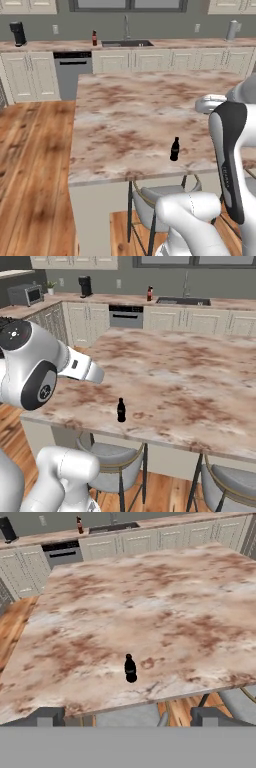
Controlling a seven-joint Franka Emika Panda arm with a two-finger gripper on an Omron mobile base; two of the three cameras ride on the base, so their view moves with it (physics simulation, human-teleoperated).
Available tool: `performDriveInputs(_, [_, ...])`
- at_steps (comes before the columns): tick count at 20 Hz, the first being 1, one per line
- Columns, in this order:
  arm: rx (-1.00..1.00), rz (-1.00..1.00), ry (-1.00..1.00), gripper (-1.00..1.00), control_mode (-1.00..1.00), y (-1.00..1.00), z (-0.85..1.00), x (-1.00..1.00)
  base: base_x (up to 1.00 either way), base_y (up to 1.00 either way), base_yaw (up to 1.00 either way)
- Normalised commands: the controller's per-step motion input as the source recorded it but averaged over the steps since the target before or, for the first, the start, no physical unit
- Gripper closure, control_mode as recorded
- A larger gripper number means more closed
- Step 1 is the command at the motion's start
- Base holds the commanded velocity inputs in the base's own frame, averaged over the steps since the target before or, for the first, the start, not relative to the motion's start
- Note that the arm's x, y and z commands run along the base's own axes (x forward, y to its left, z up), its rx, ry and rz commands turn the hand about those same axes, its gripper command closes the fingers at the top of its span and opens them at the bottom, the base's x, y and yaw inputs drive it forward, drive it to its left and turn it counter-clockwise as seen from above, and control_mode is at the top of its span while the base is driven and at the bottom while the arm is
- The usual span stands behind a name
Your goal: Place the large bottle from the dining counter next to the other large bottle outside the sink, and place the small bottle from the dining counter next to the other small bottle inside the sink.
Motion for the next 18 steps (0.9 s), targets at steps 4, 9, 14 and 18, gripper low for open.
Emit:
performDriveInputs(4, [0.0, 0.0, 0.0, -1.0, 1.0, 0.0, 0.0, 0.0, 0.66, -0.49, 0.04])
performDriveInputs(9, [0.0, 0.0, 0.0, -1.0, 1.0, 0.0, 0.0, 0.0, 0.76, -0.4, 0.06])
performDriveInputs(14, [0.0, 0.0, 0.0, -1.0, 1.0, 0.0, 0.0, 0.0, 0.58, -0.28, 0.1])
performDriveInputs(18, [0.0, 0.0, 0.0, -1.0, 1.0, 0.0, 0.0, 0.0, 0.43, -0.36, 0.11])
